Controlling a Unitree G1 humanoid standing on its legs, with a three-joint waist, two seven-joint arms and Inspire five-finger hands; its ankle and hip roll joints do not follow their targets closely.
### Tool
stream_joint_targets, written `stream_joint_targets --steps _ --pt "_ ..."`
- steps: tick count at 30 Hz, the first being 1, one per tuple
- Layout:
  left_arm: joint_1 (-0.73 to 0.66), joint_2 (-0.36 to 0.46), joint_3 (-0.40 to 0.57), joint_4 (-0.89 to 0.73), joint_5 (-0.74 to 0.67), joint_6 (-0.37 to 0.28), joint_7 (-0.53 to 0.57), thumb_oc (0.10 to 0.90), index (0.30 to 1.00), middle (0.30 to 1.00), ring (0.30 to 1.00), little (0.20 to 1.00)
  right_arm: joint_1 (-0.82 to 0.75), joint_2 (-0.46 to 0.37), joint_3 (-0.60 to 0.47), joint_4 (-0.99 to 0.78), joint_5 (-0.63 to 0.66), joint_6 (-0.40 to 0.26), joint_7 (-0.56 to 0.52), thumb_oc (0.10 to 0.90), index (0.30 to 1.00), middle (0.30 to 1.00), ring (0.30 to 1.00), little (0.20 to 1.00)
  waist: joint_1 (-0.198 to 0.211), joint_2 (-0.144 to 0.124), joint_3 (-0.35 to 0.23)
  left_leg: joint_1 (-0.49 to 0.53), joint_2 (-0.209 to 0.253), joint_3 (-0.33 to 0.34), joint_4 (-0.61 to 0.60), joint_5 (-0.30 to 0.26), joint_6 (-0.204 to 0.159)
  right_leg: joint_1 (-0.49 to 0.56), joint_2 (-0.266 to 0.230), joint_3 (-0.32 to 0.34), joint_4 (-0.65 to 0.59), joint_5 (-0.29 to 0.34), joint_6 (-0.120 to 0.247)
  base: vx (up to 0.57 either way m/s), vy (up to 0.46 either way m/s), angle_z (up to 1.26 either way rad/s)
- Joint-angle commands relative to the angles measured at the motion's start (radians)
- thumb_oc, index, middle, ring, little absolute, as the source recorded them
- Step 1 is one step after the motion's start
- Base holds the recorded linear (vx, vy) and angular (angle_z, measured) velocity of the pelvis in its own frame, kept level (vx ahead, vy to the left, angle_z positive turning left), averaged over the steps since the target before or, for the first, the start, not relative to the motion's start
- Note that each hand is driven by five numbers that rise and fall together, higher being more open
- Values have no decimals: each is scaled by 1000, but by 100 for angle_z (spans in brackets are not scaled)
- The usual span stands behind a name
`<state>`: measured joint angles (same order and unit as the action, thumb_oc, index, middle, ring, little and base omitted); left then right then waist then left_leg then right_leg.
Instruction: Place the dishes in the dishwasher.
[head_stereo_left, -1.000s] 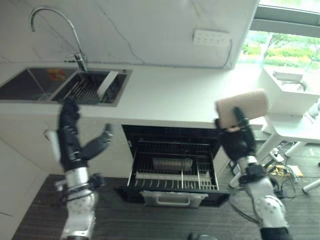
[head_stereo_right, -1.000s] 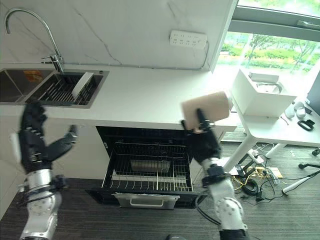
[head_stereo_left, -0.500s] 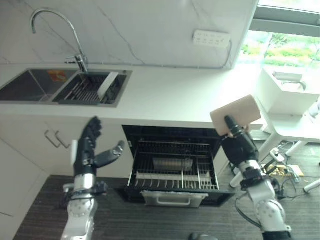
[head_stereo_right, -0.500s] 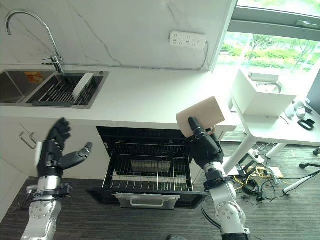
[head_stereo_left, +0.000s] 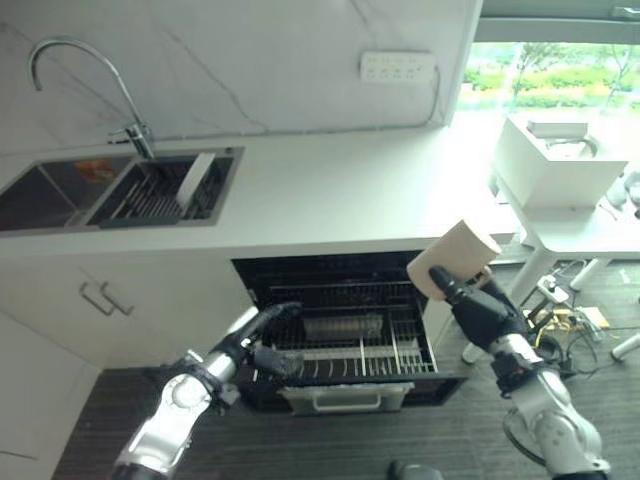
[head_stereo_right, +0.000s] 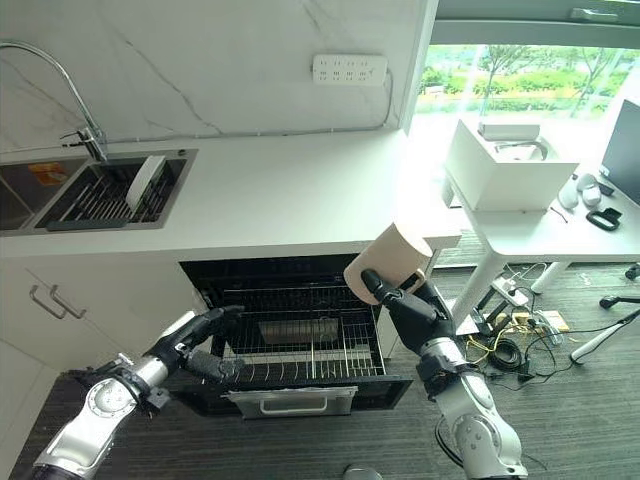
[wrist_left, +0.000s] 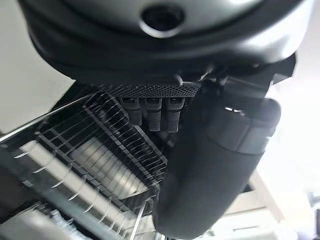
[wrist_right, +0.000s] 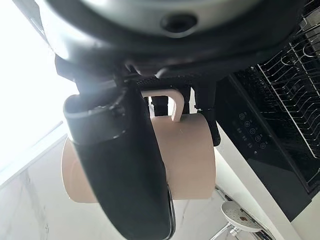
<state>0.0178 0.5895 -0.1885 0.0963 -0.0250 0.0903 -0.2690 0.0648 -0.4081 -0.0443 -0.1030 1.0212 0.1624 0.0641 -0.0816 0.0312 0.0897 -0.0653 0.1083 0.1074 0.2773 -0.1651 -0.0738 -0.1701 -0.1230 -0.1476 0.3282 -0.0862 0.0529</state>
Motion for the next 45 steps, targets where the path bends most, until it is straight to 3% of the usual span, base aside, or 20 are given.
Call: stream_joint_targets --steps 1,8,13,17,23,26,28,32,33,37,45 --pt "-145 77 26 -61 13 -26 7 800 900 900 900 900 -111 -42 -25 -128 -13 -49 74 400 300 300 300 300 -9 -4 21 12 65 41 23 -16 -15 64 -21 55 -28 -46 102 27 13 -5" --pt "-306 137 -43 -58 -11 63 11 800 900 900 900 900 -226 -114 22 -101 -2 -87 67 400 300 300 300 300 -20 3 123 -82 65 31 23 10 -19 -37 -19 79 -28 -13 97 -218 21 -7" --pt "-396 181 -93 -31 -15 134 -66 800 900 900 900 900 -298 -148 48 -89 -11 -89 78 400 300 300 300 300 -28 0 180 -117 66 31 23 24 -21 -70 -16 78 -28 -2 90 -157 19 0" --pt "-469 218 -140 -24 -19 214 -211 800 900 900 900 900 -355 -174 76 -78 -13 -97 82 400 300 300 300 300 -29 -4 213 -139 69 33 23 30 -25 -89 -19 60 -28 2 86 -146 16 -2" --pt "-611 266 -217 28 8 281 -405 800 900 900 900 900 -470 -211 105 -55 -16 -86 90 400 300 300 300 300 -40 4 265 -184 72 30 23 48 -35 -128 -20 61 -28 10 81 -165 36 1" --pt "-645 273 -253 29 40 347 -587 800 900 900 900 900 -496 -217 114 -52 -26 -69 89 400 300 300 300 300 -42 7 274 -185 68 32 23 46 -35 -130 -23 56 -28 10 80 -47 18 0" --pt "-636 256 -285 26 67 423 -791 800 900 900 900 900 -503 -221 125 -55 -33 -58 87 400 300 300 300 300 -45 7 273 -179 68 37 23 43 -35 -125 -24 55 -28 8 81 0 0 0" --pt "-591 219 -310 -1 135 515 -1056 800 900 900 900 900 -509 -225 134 -53 -42 -51 84 400 300 300 300 300 -47 8 273 -173 69 46 23 37 -36 -124 -22 56 -28 6 78 -3 12 0" --pt "-555 190 -326 -3 169 550 -1180 800 900 900 900 900 -518 -231 143 -51 -45 -44 85 400 300 300 300 300 -50 8 273 -169 69 55 23 34 -36 -121 -20 55 -28 4 76 -9 45 -1" --pt "-485 150 -334 -7 180 583 -1291 800 900 900 900 900 -511 -236 137 -41 -44 -40 100 400 300 300 300 300 -52 7 270 -162 69 62 23 29 -37 -116 -19 58 -28 2 73 9 26 -6" --pt "-393 89 -356 34 128 607 -1342 800 900 900 900 900 -513 -242 125 10 -52 -20 135 400 300 300 300 300 -56 10 257 -151 65 72 23 20 -34 -106 -19 62 -28 -5 69 10 15 -5"
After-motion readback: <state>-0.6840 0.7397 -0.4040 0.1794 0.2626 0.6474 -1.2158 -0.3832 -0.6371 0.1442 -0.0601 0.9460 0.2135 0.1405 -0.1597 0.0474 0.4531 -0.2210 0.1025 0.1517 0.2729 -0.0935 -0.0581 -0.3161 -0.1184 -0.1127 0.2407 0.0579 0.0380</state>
